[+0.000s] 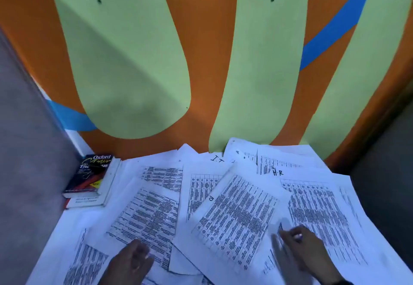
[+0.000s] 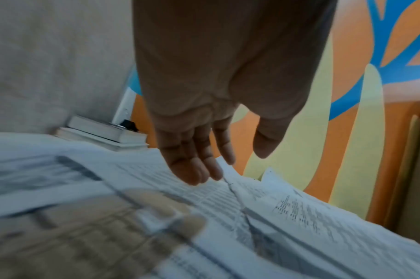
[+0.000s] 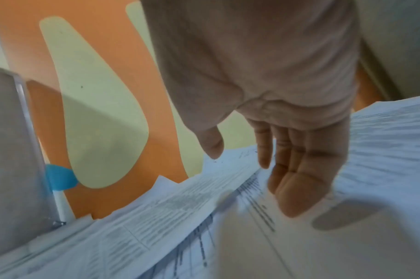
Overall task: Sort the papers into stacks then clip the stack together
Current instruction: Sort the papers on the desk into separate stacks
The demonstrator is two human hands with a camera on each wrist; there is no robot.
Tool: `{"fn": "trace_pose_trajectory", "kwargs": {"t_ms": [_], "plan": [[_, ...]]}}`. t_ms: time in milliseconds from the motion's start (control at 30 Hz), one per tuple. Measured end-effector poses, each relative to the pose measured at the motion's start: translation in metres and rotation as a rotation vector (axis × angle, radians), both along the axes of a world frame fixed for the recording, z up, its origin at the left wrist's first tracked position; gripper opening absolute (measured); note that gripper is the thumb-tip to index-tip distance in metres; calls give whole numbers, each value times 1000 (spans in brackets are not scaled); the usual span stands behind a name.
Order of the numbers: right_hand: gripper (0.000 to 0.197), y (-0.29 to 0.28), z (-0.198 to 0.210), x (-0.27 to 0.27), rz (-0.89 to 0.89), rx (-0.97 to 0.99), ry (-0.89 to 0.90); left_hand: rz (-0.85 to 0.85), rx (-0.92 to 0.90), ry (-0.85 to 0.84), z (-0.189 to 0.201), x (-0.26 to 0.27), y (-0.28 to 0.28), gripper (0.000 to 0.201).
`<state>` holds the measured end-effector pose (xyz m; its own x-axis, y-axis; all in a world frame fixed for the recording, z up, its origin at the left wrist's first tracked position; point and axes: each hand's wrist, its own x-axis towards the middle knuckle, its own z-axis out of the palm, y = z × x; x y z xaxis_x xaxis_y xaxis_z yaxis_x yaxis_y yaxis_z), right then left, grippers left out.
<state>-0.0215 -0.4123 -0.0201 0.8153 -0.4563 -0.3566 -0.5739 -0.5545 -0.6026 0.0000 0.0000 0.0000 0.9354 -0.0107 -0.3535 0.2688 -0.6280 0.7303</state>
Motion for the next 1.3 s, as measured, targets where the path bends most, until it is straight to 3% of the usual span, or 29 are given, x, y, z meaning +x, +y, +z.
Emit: {"fn": "trace_pose_trajectory", "kwargs": {"t_ms": [67, 167, 233, 300, 433, 567, 667, 733, 833, 967, 1033, 1167, 1300], "plan": [[47, 9, -5, 16, 10, -33, -9, 12, 47, -66, -5, 20, -30, 15], [76, 24, -9, 40, 27, -79, 63, -123, 172, -66, -21, 44, -51, 42], [98, 29, -13, 49, -18, -81, 126, -139, 242, -58, -31, 56, -60, 61], [107, 34, -25, 56, -25, -104, 94, -119, 239, -67, -39, 68, -69, 72], [92, 36, -41, 55, -75, -15, -124, -62, 269, 4, -53, 90, -84, 78], [73, 24, -20, 48, -152, 123, -375, -55, 277, 45, -56, 100, -89, 42], [11, -13, 8, 44, -200, 21, -367, -61, 198, -17, -61, 104, -87, 31], [36, -54, 11, 43, -278, -71, -312, -43, 161, -45, -62, 107, -83, 33], [15, -108, 5, 36, -399, -218, -98, -4, 101, -39, -66, 114, -71, 20], [34, -156, -29, 33, -433, -233, 178, -42, 74, -68, -67, 112, -66, 11], [35, -158, -28, 34, -443, -225, 171, -19, 64, -104, -67, 108, -67, 17], [13, -143, -11, 33, -459, -387, 60, 25, -5, -135, -73, 101, -67, 29], [27, -142, 13, 30, -339, -345, -195, -8, -32, -129, -77, 98, -63, 27]]}}
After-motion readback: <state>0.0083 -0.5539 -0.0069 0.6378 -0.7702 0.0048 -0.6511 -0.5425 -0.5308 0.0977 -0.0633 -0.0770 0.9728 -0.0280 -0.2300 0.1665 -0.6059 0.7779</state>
